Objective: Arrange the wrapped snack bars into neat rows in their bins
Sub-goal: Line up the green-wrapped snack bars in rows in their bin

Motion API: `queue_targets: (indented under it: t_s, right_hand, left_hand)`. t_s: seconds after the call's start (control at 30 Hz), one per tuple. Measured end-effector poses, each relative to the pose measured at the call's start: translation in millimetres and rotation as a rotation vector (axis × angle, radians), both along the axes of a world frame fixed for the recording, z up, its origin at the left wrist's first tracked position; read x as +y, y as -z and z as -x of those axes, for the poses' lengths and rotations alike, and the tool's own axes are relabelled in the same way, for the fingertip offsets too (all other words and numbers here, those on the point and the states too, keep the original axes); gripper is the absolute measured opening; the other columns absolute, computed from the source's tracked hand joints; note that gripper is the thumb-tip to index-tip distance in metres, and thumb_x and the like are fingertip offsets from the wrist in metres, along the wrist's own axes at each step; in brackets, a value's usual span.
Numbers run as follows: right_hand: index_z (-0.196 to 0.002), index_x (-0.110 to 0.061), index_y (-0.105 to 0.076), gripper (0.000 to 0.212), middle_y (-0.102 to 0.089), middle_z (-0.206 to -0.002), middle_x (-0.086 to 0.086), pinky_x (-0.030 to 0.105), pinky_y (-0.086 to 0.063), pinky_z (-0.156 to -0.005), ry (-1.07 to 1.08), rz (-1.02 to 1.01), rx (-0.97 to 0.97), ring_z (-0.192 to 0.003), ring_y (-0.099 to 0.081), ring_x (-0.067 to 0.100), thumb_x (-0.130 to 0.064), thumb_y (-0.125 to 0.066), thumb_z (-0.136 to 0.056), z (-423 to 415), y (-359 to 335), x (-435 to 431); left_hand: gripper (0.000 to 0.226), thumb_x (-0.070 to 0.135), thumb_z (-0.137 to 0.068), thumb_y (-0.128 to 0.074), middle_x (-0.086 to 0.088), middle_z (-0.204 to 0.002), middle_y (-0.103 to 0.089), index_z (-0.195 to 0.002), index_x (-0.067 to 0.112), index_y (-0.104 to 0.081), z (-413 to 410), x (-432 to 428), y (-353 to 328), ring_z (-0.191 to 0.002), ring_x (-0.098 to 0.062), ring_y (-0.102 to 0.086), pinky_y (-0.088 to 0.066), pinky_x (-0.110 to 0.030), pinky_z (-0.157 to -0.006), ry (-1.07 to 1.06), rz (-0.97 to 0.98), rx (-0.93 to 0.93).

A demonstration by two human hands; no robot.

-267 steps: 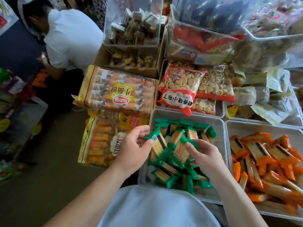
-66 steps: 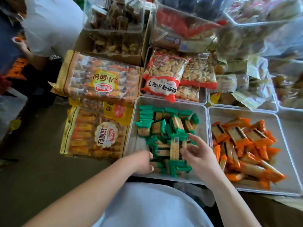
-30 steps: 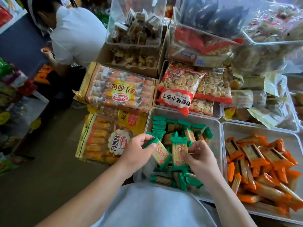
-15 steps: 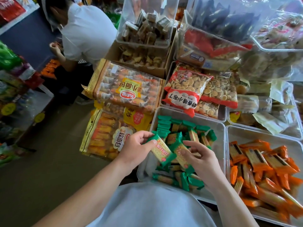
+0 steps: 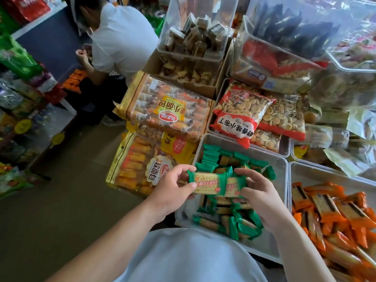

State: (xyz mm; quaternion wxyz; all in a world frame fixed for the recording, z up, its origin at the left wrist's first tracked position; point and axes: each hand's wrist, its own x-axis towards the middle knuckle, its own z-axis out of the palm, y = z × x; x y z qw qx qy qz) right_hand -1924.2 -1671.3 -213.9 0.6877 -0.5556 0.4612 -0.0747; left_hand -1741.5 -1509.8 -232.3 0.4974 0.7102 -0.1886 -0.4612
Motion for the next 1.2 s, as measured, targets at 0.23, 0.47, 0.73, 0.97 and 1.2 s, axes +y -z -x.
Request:
queue_targets:
  t_s: [0.23, 0.47, 0.73, 0.97, 1.2]
  right_hand:
    - [-0.126, -0.020, -0.063, 0.047, -0.078, -0.107, 0.007, 0.031, -0.062, -0.077, -0.152, 0.077, -0.045, -0.096, -0.077, 0.023, -0.002, -0.081, -0.086, -7, -9, 1]
    - [-0.112, -0.010, -0.066, 0.039, -0.080, -0.099, 0.003, 0.042, -0.063, -0.086, -0.209, 0.155, 0.054, -0.092, -0.077, 0.021, -0.005, -0.087, -0.079, -9, -18, -12]
    - [-0.128, -0.023, -0.067, 0.035, -0.078, -0.113, -0.003, 0.041, -0.058, -0.098, -0.209, 0.114, -0.003, -0.108, -0.073, 0.016, -0.018, -0.074, -0.094, -6, -17, -27]
    - [-0.117, -0.032, -0.069, 0.040, -0.077, -0.101, -0.014, 0.027, -0.060, -0.085, -0.258, 0.360, 0.173, -0.093, -0.072, 0.003, -0.021, -0.086, -0.082, -13, 0, -22]
    - [-0.132, -0.028, -0.059, 0.051, -0.065, -0.119, -0.008, 0.014, -0.051, -0.083, -0.403, 0.558, 0.320, -0.103, -0.064, 0.009, -0.024, -0.080, -0.086, -57, 57, -9]
  left_hand:
    - [0.027, 0.032, -0.088, -0.083, 0.014, -0.100, -0.077, -0.110, 0.035, -0.068, 13, -7, 15, -0.094, -0.006, -0.074, -0.064, -0.041, -0.086, 0.084, -0.038, -0.129]
    - [0.071, 0.041, -0.091, -0.078, 0.021, -0.145, -0.051, -0.154, 0.039, -0.045, 14, -18, 14, -0.126, -0.006, -0.057, -0.052, -0.037, -0.107, 0.281, -0.095, -0.338]
    - [0.044, 0.035, -0.094, -0.076, 0.024, -0.120, -0.069, -0.136, 0.037, -0.062, 16, -29, 13, -0.104, 0.004, -0.065, -0.060, -0.029, -0.093, 0.323, -0.080, -0.261]
    - [0.045, 0.035, -0.095, -0.073, 0.017, -0.124, -0.067, -0.138, 0.032, -0.062, 6, -26, 23, -0.111, -0.002, -0.063, -0.056, -0.030, -0.098, 0.348, -0.112, -0.358]
    - [0.030, 0.020, -0.096, -0.070, 0.013, -0.101, -0.065, -0.126, 0.021, -0.068, -24, -5, 27, -0.089, -0.003, -0.063, -0.051, -0.010, -0.074, 0.150, -0.142, -0.530]
